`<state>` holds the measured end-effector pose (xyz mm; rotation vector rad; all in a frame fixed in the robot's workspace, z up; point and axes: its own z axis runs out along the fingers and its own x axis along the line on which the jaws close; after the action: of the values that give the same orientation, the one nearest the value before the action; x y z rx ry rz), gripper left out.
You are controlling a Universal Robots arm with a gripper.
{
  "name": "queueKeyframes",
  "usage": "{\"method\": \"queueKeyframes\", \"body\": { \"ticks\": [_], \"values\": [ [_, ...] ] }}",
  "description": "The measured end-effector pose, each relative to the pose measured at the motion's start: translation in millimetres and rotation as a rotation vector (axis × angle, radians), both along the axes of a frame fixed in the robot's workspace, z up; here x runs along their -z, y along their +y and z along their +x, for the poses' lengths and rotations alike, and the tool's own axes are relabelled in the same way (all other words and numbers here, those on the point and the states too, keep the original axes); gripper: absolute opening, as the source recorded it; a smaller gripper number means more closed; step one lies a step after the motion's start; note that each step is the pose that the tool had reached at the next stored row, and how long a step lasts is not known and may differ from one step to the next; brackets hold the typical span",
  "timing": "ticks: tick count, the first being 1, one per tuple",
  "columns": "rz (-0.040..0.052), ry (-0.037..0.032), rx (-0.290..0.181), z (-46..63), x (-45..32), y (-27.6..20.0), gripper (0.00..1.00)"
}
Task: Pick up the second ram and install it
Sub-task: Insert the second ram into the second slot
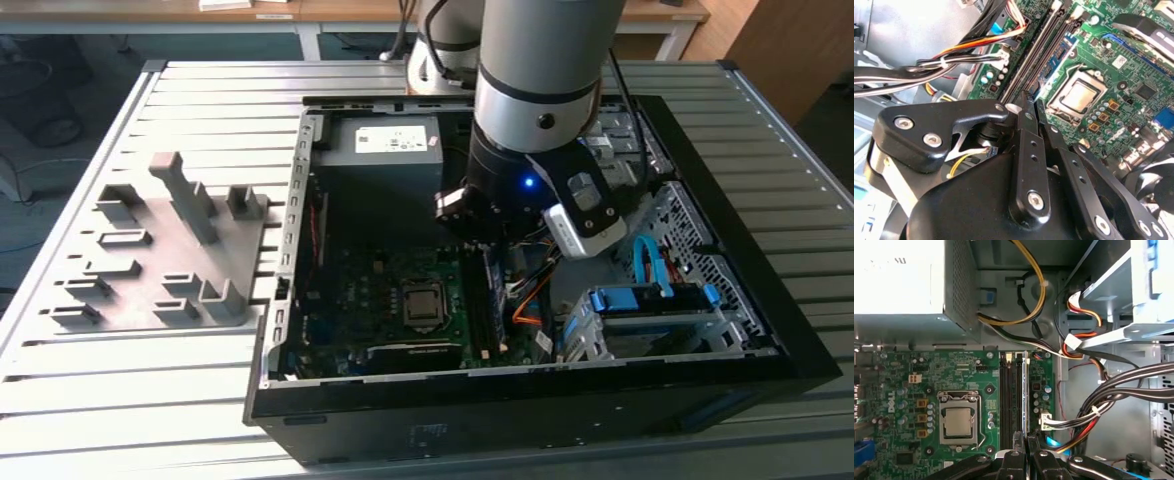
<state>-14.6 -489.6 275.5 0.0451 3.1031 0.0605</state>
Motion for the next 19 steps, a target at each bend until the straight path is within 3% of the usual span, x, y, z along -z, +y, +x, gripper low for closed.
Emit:
{"method": "queueKeyframes", "body": {
  "ticks": [19],
  "values": [
    [0.0000, 0.0000, 0.010, -9.2, 34.4, -9.9, 0.14]
  ]
}}
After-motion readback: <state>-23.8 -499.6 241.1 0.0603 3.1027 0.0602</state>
